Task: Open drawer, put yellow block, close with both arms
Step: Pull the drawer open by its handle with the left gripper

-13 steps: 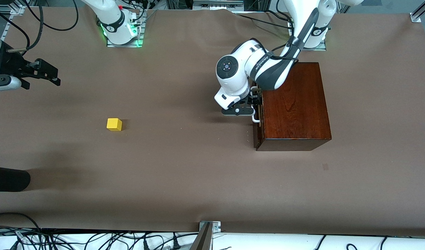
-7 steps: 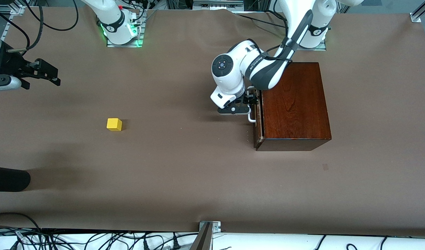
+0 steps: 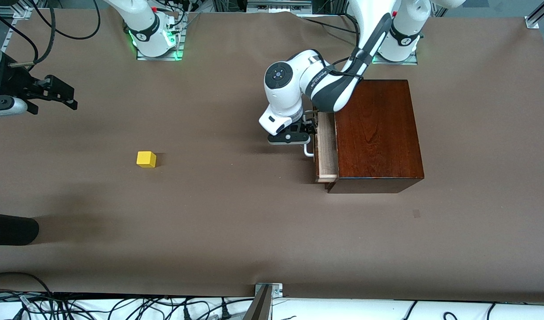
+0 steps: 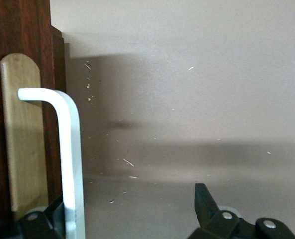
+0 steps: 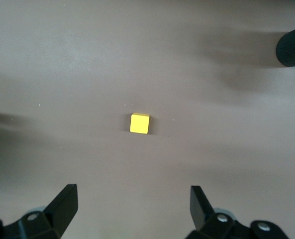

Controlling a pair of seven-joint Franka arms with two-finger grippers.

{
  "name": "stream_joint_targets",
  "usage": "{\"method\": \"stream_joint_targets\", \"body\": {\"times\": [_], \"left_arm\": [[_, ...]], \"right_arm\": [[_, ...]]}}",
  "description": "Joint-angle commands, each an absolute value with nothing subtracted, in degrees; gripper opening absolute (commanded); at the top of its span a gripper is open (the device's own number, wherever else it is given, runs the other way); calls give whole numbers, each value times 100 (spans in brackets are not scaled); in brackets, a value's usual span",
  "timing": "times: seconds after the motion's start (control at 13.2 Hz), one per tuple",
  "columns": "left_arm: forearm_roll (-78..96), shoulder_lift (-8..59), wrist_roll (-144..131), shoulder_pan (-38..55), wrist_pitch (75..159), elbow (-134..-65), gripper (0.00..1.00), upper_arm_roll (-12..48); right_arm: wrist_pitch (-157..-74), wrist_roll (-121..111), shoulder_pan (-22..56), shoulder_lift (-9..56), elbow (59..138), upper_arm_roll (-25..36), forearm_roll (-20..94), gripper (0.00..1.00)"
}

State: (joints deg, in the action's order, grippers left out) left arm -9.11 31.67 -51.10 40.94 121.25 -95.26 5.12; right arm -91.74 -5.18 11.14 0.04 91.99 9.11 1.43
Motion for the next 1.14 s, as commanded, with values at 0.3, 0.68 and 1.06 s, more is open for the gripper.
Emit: {"method": "stream_joint_targets", "body": {"times": [0.3, 0.68, 1.06], "left_arm": [[-264, 3489, -5159, 4219, 12296, -8859, 100, 545], [-272, 3139, -5063, 4175, 11824, -8807, 100, 545], [-343, 2568, -4212, 3851, 9654, -7912, 100, 466]], "right_arm": [[-9070, -501, 1063, 44, 9053, 888, 176, 100], [-9079, -518, 1063, 44, 9053, 888, 176, 100], [-9088, -606, 1046, 53, 9044, 896, 167, 100]]}}
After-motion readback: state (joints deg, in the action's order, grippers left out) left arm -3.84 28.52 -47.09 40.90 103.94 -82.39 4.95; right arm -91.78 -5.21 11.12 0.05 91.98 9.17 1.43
